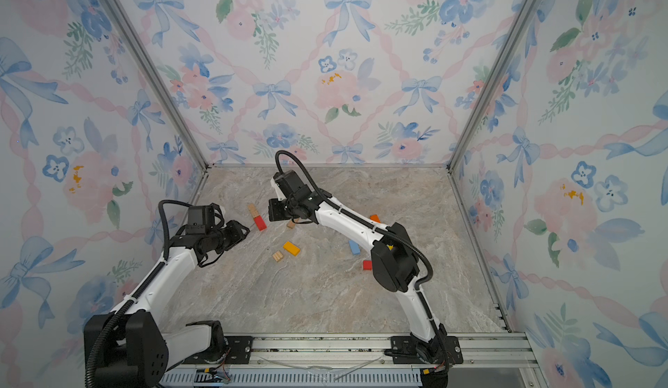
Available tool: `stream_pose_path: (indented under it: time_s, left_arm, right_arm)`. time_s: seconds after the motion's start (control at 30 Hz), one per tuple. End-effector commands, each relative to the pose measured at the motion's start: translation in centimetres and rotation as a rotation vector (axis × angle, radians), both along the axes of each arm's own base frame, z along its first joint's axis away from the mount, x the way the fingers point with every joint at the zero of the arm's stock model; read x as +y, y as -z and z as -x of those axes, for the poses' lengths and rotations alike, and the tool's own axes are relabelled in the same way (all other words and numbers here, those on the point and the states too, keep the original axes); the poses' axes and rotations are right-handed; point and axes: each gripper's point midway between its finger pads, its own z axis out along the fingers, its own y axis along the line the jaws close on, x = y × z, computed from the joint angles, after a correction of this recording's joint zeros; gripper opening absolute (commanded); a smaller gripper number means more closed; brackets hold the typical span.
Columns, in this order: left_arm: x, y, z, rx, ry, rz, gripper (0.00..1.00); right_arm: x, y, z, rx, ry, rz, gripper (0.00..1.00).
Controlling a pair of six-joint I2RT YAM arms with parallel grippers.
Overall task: Assemble the letter v with building blocks
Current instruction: Pick up the building block from the center of the board.
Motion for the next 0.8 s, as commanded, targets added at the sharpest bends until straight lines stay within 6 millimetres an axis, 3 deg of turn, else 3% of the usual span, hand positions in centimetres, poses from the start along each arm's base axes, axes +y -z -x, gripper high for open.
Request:
stream_pose_path:
  time_s: [0.0, 0.2, 0.33, 0.57, 0.77]
  left_arm:
    - [-1.8, 1.1, 0.4, 0.039, 0.033, 0.001, 0.43]
    - [-4.6, 3.4, 1.0, 0.103, 0.109, -0.064, 0.45]
    - [-6.3, 4.9, 1.6, 0.163, 0.168, -0.132, 0.47]
    - [-7.7, 7.4, 2.3, 0.261, 0.153, -0.201, 0.55]
    - [-8.0, 8.5, 2.5, 0.302, 0.105, -0.204, 0.55]
  right_arm:
    - [-3.5, 0.0, -0.9, -0.049, 0.088, 0.017, 0.04]
    - [-9.1, 1.1, -0.3, -0.041, 0.197, 0.057, 0.06]
    - [-11.3, 1.4, 0.2, -0.056, 0.241, 0.049, 0.07]
    - [-13.2, 2.5, 0.3, -0.046, 0.265, 0.096, 0.07]
    - [-14.1, 3.0, -0.1, -0.043, 0.284, 0.096, 0.07]
